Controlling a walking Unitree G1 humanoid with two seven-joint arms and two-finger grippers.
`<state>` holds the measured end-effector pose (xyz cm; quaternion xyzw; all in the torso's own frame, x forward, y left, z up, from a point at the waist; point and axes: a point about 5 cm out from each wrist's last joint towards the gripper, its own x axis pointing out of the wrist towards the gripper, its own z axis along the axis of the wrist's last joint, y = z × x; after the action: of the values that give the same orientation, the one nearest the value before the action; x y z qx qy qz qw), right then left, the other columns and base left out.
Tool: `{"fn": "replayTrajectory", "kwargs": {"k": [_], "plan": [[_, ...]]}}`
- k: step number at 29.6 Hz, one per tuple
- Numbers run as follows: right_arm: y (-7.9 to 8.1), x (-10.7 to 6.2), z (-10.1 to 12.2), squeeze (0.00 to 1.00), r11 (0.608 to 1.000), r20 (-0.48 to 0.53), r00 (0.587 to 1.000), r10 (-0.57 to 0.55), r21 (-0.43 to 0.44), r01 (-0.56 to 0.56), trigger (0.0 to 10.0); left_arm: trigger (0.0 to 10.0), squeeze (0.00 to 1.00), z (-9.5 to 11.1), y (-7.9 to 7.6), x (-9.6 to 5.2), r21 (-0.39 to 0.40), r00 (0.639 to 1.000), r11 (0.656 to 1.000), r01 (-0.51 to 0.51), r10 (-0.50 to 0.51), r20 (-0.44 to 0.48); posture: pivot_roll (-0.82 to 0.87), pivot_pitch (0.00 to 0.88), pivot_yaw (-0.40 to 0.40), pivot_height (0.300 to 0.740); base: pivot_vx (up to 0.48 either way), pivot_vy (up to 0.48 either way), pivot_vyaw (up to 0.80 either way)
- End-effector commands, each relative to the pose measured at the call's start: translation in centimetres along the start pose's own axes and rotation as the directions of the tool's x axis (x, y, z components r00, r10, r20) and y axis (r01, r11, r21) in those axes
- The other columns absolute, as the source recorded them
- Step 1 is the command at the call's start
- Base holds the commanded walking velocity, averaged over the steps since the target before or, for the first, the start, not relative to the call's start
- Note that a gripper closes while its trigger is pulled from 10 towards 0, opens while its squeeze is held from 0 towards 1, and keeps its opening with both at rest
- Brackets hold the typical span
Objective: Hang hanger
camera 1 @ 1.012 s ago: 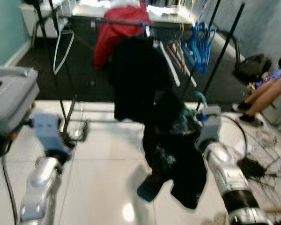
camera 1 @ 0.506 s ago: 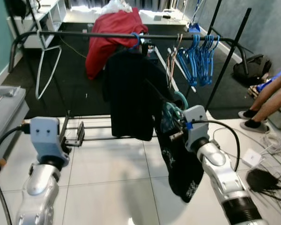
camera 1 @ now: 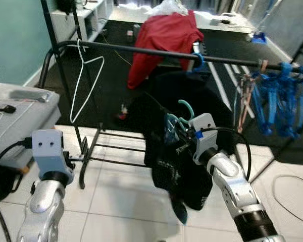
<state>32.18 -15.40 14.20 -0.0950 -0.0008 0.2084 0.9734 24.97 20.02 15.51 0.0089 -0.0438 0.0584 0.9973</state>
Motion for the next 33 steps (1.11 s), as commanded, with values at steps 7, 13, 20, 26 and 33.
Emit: {"fn": "replayTrajectory", "kwargs": {"k": [7,13,20,26,33], "plan": [[-0.4,0.3,0.6,0.0,0.999,0.012,0.999,-0.036,0.017,0.036,10.0,10.0,0.0,-0.7,0.1,-0.2,0.011,0.999,1.0,0.003,-0.002,-0.044,-0.04,0.061,-0.09,0.74,0.48,0.0,0.0],[-0.6,0.5,1.0,0.0,0.997,0.025,0.998,-0.062,0.04,0.061,10.0,10.0,0.0,-0.8,0.0,-0.1,-0.002,0.999,1.0,0.017,-0.018,-0.051,-0.04,0.059,-0.088,0.74,0.43,0.0,0.0],[-1.2,1.1,1.5,0.0,0.991,0.037,0.993,-0.113,0.078,0.11,10.0,10.0,0.0,-0.7,-0.1,0.0,-0.024,0.998,0.999,0.037,-0.038,-0.044,-0.03,0.066,-0.088,0.74,0.161,0.0,0.0],[-1.6,1.7,2.1,0.0,0.986,0.058,0.987,-0.151,0.081,0.146,10.0,10.0,0.0,-0.7,-0.1,0.0,-0.032,0.998,0.999,0.037,-0.038,-0.042,-0.03,0.069,-0.085,0.74,0.0,0.0,0.0],[-2.1,3.0,2.6,0.0,0.976,0.032,0.977,-0.212,0.066,0.209,10.0,10.0,0.0,-0.7,-0.1,0.1,-0.039,0.998,0.998,0.04,-0.041,-0.044,-0.03,0.072,-0.09,0.74,0.0,0.0,0.0]]}}
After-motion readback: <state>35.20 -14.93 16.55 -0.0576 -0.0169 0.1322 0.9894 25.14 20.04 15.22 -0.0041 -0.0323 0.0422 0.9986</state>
